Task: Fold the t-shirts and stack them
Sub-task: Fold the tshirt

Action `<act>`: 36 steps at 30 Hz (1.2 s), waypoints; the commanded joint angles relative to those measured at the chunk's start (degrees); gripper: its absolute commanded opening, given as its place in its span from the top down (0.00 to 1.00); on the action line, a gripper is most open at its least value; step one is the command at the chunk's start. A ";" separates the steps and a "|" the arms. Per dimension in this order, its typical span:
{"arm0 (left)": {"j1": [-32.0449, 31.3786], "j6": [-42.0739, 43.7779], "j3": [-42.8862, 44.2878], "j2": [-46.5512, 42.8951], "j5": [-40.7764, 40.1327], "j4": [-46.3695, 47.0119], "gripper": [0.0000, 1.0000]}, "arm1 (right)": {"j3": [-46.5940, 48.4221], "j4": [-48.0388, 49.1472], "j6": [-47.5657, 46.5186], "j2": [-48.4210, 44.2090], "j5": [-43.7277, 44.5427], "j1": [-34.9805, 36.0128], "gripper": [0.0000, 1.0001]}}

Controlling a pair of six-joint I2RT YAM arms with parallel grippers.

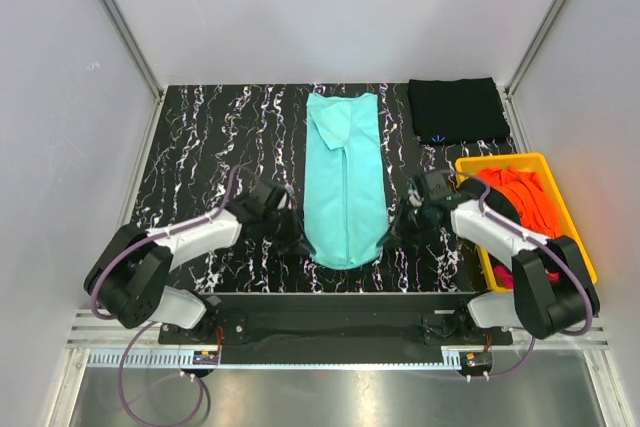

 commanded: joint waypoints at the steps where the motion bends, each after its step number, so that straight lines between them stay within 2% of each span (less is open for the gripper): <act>1: 3.54 0.44 9.90 1.52 1.03 0.50 1.00 | 9.49 -1.01 -2.92 3.24 -2.52 -3.62 1.00; 9: 14.00 6.15 29.48 16.64 6.12 -3.45 1.00 | 30.56 -5.50 -8.72 21.16 -7.18 -10.39 1.00; 20: 21.84 5.63 50.15 34.82 12.19 -4.33 1.00 | 61.50 -12.61 -9.16 43.57 -9.47 -14.44 1.00; 24: 22.45 5.45 56.31 39.32 13.59 -4.42 1.00 | 66.18 -13.15 -8.55 47.71 -10.69 -15.05 1.00; 36: 22.98 4.84 63.87 47.15 14.83 -3.81 1.00 | 74.45 -13.23 -8.72 55.80 -13.95 -16.38 1.00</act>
